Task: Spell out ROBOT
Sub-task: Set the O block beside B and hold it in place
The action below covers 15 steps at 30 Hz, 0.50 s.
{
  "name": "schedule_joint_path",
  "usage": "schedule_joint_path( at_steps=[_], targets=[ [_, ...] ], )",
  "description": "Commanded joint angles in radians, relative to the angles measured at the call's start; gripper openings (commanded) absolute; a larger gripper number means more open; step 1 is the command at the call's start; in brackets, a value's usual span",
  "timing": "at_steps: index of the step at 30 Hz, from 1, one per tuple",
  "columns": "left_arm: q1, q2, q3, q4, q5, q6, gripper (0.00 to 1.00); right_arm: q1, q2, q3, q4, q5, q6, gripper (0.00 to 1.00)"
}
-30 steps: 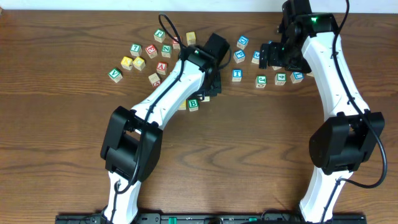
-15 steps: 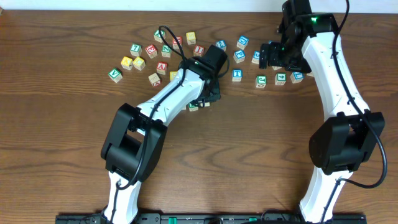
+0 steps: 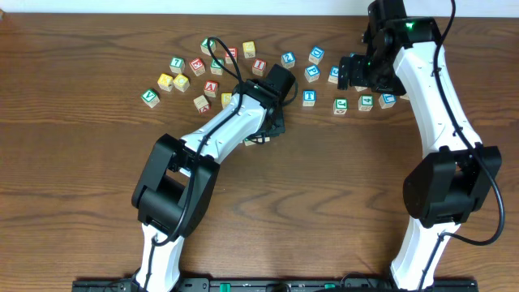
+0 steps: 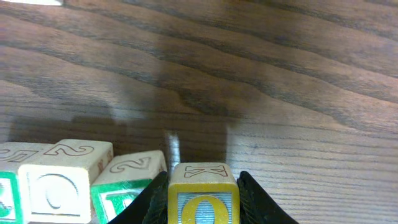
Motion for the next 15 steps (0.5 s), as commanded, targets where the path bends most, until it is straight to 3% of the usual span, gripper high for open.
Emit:
schedule_joint_path(
  at_steps=[1,15],
  targets=[
    [-0.003,-0.012,-0.008,-0.007,-0.06,-0.008,0.31,0.005,-0.015,0.003,0.0,0.016,-0.004,0.99],
    [-0.003,-0.012,-0.023,-0.013,-0.066,-0.068,0.31,0.005,-0.015,0.003,0.0,0.016,-0.004,0.99]
  ],
)
